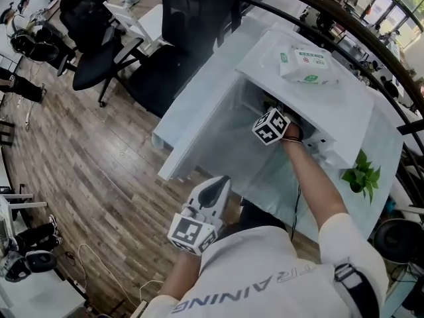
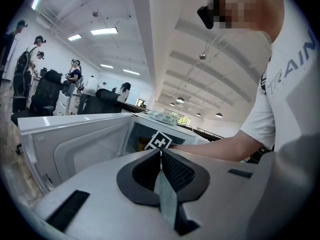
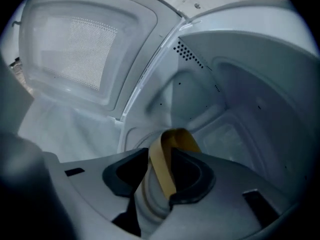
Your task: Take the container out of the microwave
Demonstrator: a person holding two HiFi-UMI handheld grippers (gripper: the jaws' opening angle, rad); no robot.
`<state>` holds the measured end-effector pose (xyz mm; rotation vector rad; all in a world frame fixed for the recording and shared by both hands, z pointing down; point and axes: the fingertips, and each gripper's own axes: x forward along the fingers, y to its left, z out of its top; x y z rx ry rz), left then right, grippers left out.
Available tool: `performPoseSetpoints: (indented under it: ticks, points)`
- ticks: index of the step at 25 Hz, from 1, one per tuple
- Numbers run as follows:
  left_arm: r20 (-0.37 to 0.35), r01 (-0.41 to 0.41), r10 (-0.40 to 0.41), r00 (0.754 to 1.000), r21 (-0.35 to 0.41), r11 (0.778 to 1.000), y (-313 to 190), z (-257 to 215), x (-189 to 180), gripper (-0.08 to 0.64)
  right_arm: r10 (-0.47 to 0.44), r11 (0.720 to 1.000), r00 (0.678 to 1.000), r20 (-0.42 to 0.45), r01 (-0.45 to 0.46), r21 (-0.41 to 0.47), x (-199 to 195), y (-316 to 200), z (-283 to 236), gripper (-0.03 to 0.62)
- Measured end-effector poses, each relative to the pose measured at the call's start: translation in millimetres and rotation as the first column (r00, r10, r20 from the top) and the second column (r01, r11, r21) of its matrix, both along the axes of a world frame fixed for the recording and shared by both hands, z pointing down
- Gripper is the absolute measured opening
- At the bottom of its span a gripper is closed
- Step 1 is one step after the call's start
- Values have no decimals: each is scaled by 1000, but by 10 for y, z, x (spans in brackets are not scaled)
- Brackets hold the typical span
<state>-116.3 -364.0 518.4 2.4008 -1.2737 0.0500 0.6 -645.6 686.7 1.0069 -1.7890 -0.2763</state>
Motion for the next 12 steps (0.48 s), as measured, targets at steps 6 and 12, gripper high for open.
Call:
performPoseSetpoints:
  ticks: [6, 12]
  points:
    - [-7, 12, -12, 1000, -22, 1000, -20, 33, -8, 37, 6, 1000, 1000, -5, -6, -11, 12, -30, 6, 53]
    - [-13, 11, -11, 1000, -16, 1000, -25, 26, 7, 37, -47, 999, 999, 3, 47, -16, -80, 67, -88, 35]
